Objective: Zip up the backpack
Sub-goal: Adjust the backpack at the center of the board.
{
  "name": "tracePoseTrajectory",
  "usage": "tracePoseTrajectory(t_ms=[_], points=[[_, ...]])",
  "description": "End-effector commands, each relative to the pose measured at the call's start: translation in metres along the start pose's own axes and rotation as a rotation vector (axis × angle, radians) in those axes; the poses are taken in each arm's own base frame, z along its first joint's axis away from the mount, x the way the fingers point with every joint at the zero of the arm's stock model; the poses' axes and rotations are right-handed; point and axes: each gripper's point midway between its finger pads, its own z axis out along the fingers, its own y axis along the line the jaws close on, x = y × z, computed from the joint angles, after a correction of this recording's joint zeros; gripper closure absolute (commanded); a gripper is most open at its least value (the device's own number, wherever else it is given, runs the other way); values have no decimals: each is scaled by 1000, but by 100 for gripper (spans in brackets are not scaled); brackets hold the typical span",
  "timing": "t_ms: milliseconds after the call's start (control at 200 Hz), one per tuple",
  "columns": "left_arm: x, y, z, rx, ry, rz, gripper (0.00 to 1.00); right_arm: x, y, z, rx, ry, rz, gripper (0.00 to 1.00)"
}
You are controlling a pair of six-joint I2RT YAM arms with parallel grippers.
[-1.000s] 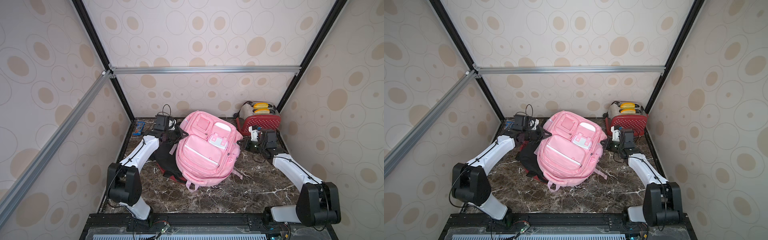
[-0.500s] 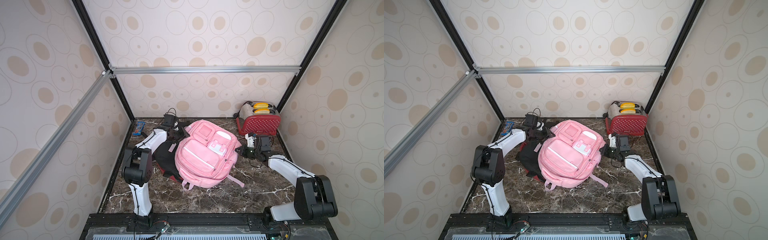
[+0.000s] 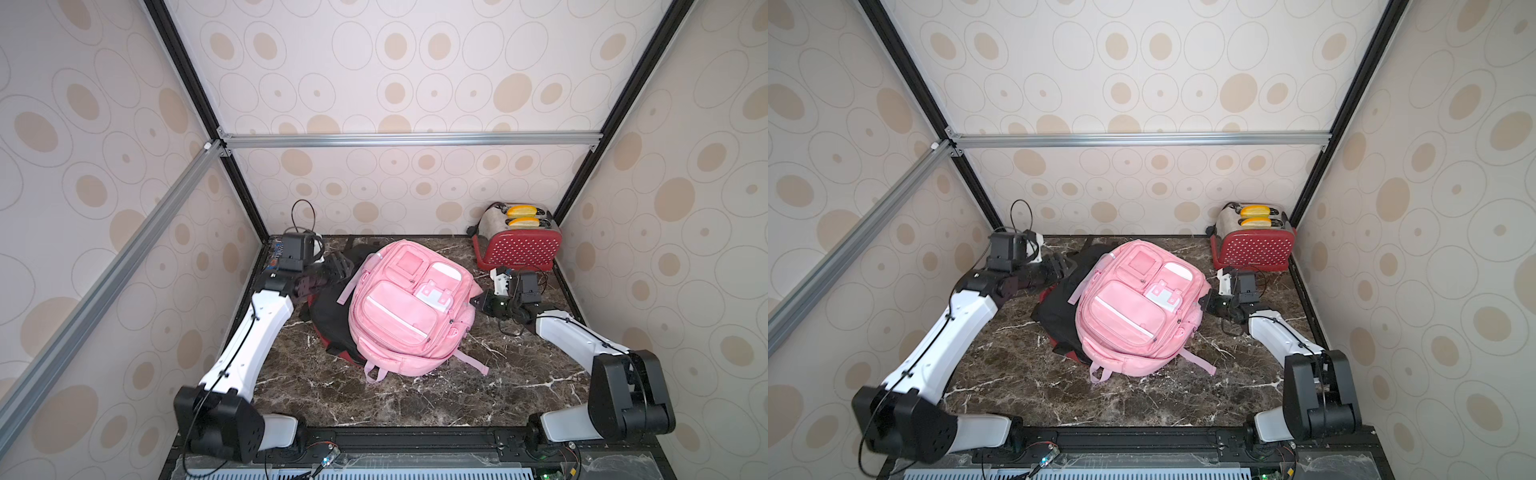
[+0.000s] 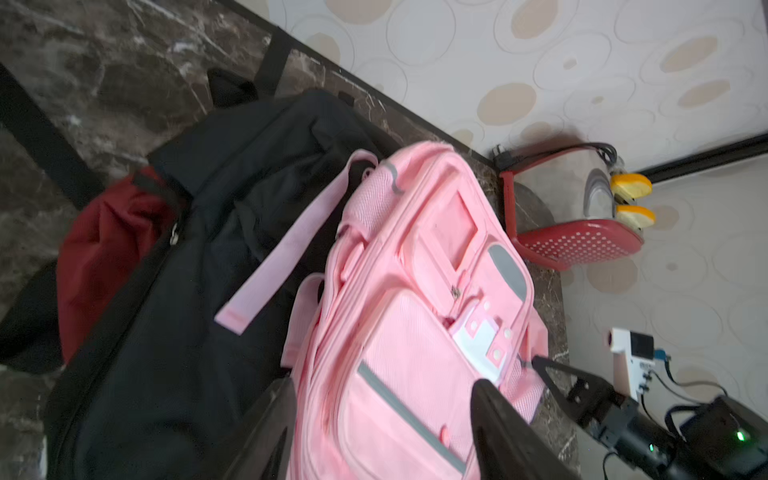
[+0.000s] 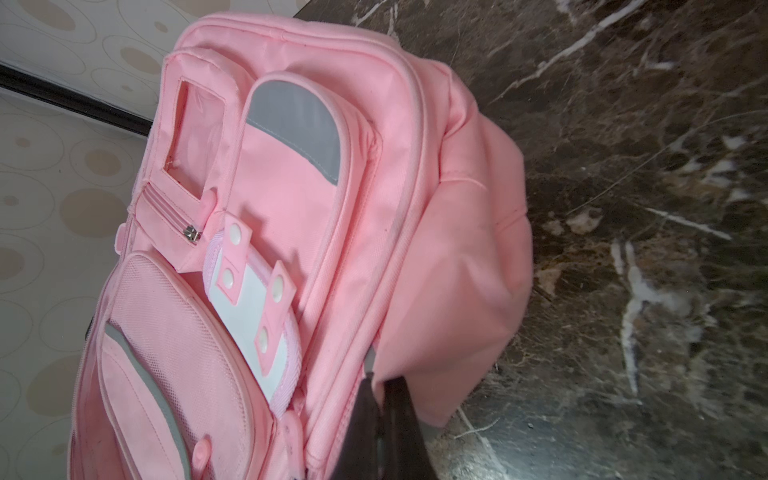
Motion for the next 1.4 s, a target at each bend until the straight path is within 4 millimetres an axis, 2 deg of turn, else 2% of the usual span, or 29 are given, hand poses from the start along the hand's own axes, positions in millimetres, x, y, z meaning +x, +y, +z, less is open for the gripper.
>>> tracePoseTrajectory(t_ms=[0,100,250,325,511,896,1177,1282,1337,1392], points=[[55,8,2,89,118,-125,35,6,11,0,-49,10,-7,100],[83,15,-12,125,131,-212,36,6,12,-1,-46,12,-11,100],[105,25,-23,118,133,-280,35,5,13,-4,-41,10,-22,100],[118,32,-20,91,166,-301,35,5,13,-4,-39,12,-23,100],[148,32,0,69,235,-303,33,5,13,-4,-42,15,-25,100],[152,39,25,4,240,-298,28,4,17,-9,-48,13,-50,100],[173,22,52,-8,306,-251,28,6,17,-6,-57,22,-60,100],[178,15,54,-10,305,-211,34,8,15,-4,-56,29,-56,100],[179,10,54,-2,309,-191,46,7,16,-3,-58,26,-57,100],[180,11,53,-7,315,-187,66,8,15,-2,-57,29,-55,100]])
